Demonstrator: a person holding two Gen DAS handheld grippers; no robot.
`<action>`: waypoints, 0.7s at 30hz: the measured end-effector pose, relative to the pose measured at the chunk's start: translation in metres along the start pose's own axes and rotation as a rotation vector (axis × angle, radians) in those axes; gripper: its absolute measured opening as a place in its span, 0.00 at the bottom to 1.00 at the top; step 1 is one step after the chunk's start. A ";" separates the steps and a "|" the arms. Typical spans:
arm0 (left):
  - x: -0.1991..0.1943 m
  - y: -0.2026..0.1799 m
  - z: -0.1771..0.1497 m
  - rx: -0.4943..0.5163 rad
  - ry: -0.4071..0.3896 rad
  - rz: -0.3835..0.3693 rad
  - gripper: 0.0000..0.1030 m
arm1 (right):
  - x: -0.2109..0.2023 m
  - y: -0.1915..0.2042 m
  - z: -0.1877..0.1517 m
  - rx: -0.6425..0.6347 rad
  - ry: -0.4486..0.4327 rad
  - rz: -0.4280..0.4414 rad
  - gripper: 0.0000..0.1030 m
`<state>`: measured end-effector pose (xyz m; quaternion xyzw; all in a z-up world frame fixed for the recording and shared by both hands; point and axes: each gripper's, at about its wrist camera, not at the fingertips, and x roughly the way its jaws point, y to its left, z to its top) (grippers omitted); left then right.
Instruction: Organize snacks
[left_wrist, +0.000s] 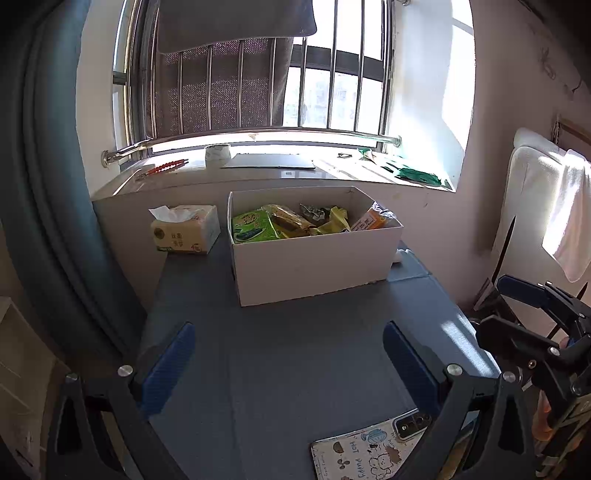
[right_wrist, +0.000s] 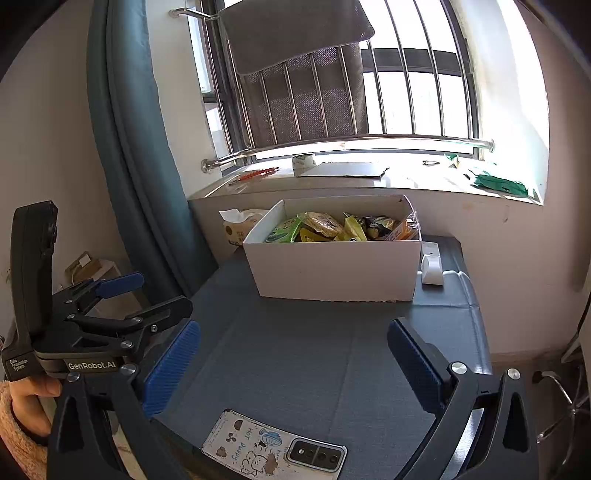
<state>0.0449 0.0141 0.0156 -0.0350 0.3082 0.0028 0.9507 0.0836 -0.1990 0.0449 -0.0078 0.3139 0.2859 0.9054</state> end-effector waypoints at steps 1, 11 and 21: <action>0.000 0.000 0.000 0.000 0.001 0.000 1.00 | 0.000 0.000 0.000 0.001 0.001 0.000 1.00; 0.001 0.000 0.000 0.004 0.004 -0.001 1.00 | -0.001 0.000 -0.001 0.000 0.000 0.001 1.00; -0.001 -0.001 -0.003 0.006 0.001 -0.005 1.00 | -0.001 -0.001 -0.001 0.003 0.003 -0.003 1.00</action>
